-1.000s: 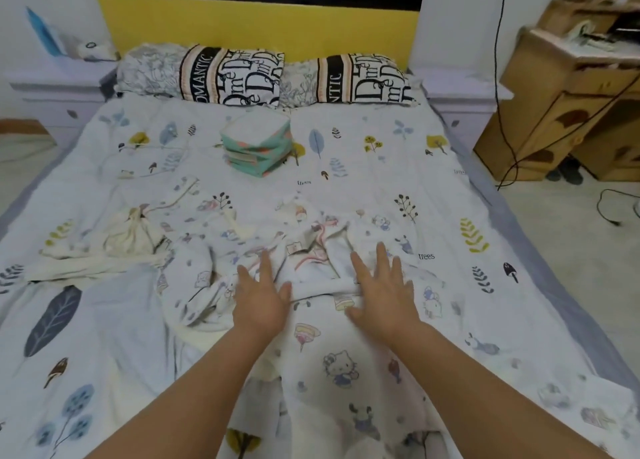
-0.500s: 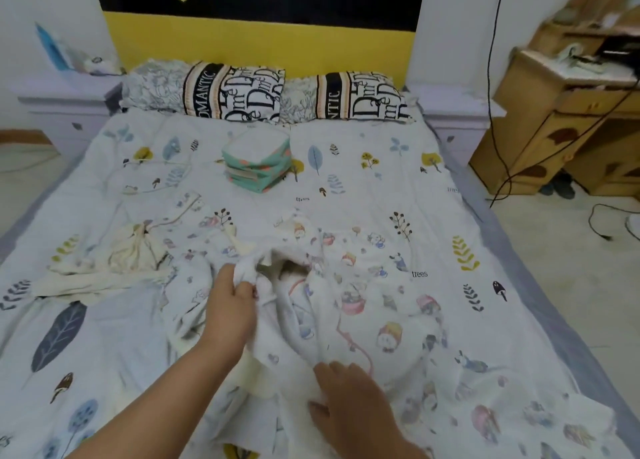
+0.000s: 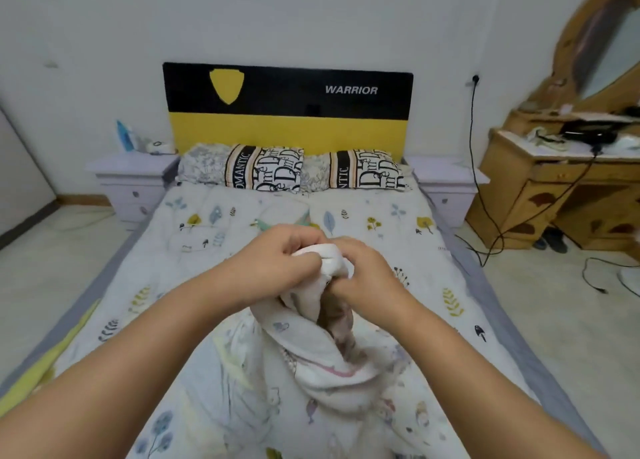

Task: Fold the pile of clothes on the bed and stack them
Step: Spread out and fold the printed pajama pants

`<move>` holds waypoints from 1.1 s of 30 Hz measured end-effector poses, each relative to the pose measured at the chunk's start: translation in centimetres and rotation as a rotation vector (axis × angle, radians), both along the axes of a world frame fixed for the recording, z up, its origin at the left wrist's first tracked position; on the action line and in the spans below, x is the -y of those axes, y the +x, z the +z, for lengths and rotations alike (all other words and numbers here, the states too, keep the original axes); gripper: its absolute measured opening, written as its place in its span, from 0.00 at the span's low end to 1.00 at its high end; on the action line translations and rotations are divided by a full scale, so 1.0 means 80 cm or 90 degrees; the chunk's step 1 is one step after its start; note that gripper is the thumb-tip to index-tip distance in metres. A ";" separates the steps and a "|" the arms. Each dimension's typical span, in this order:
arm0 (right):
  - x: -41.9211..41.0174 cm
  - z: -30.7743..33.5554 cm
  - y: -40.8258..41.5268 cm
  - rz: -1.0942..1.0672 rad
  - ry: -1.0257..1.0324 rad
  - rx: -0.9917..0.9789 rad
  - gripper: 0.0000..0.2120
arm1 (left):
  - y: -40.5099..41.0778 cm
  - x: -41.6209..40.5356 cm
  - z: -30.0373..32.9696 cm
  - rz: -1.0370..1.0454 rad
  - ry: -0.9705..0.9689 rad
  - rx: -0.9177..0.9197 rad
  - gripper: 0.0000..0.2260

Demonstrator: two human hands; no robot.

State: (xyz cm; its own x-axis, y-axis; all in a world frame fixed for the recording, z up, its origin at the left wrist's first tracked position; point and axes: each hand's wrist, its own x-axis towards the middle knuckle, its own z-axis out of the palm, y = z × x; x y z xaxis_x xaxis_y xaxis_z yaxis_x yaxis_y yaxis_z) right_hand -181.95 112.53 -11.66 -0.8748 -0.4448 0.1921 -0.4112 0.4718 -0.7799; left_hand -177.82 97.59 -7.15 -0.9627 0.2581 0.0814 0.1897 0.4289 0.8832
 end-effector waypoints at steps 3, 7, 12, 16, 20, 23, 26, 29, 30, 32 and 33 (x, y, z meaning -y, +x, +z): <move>0.008 0.041 0.014 -0.060 -0.015 -0.017 0.15 | 0.022 0.022 0.020 0.097 -0.084 -0.093 0.06; 0.018 0.093 0.036 -0.177 -0.029 -0.104 0.11 | 0.054 0.035 0.001 0.340 -0.373 -0.181 0.13; 0.016 0.162 0.072 -0.238 -0.040 -0.237 0.23 | 0.096 0.045 -0.035 0.472 -0.310 -0.075 0.15; -0.017 0.201 0.082 -0.302 -0.026 -0.270 0.17 | 0.124 0.070 -0.029 0.503 -0.307 0.017 0.05; -0.047 0.194 0.097 -0.325 0.113 -0.233 0.10 | 0.129 0.095 0.025 0.552 -0.059 0.029 0.06; -0.062 0.157 0.114 -0.331 0.298 -0.158 0.07 | 0.130 0.086 0.081 0.514 0.173 0.099 0.05; -0.061 0.113 0.138 -0.287 0.352 -0.051 0.03 | 0.135 0.053 0.120 0.403 0.270 0.153 0.05; -0.041 0.079 0.167 -0.149 0.159 0.077 0.18 | 0.141 0.014 0.139 0.297 0.322 0.184 0.08; -0.031 0.073 0.175 -0.107 0.097 0.106 0.19 | 0.144 0.002 0.142 0.268 0.335 0.194 0.08; -0.012 0.066 0.187 -0.082 0.043 0.102 0.09 | 0.148 -0.007 0.142 0.218 0.329 0.196 0.06; -0.006 0.068 0.187 -0.095 0.040 0.091 0.05 | 0.150 -0.005 0.142 0.208 0.300 0.176 0.05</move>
